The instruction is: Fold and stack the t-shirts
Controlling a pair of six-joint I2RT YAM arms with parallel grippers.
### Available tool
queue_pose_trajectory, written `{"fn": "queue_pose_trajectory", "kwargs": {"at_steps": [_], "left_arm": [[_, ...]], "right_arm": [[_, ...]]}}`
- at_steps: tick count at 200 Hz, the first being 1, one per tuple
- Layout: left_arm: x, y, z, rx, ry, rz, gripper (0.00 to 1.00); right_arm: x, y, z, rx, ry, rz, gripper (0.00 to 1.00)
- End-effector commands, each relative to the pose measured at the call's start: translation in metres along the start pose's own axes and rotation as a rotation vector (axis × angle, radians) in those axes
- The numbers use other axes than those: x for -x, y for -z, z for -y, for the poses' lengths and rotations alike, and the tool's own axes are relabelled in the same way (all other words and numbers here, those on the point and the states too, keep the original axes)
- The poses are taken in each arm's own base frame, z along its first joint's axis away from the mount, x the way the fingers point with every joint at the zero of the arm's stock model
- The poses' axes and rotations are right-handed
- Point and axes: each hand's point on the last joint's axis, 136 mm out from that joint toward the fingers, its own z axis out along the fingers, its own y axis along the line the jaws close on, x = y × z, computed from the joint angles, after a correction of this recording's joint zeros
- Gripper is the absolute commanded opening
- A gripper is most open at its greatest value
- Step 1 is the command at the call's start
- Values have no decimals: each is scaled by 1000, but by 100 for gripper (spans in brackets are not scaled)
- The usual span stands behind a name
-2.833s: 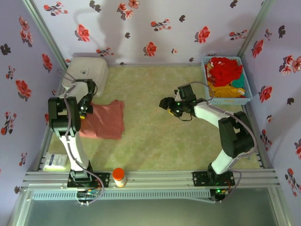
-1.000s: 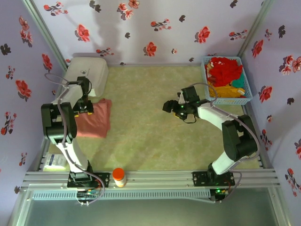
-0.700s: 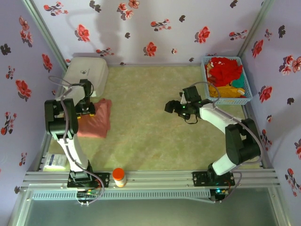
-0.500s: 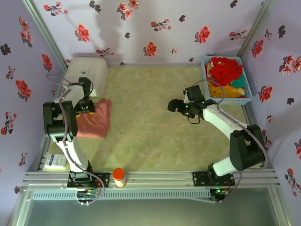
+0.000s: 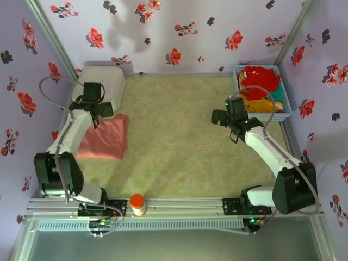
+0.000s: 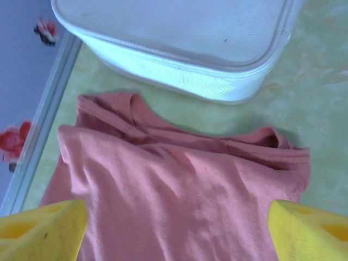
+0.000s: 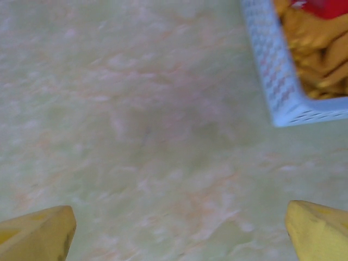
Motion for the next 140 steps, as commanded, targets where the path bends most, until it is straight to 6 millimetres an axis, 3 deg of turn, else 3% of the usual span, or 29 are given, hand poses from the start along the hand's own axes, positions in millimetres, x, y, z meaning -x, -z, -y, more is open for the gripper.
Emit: {"fn": "queue_pose_trajectory", "kwargs": {"at_steps": [1, 10, 26, 100, 140], "left_arm": [[19, 5, 4, -32, -31, 183, 86], [17, 5, 4, -38, -22, 233, 87], [7, 1, 6, -58, -9, 305, 99], [-38, -54, 29, -130, -72, 444, 100], [-36, -51, 32, -148, -107, 492, 100]], "right_arm": [[6, -1, 28, -144, 106, 86, 99], [6, -1, 33, -161, 111, 108, 99], [7, 0, 40, -180, 117, 142, 100], [-2, -5, 87, -316, 58, 416, 99], [-18, -30, 90, -287, 49, 429, 99]]}}
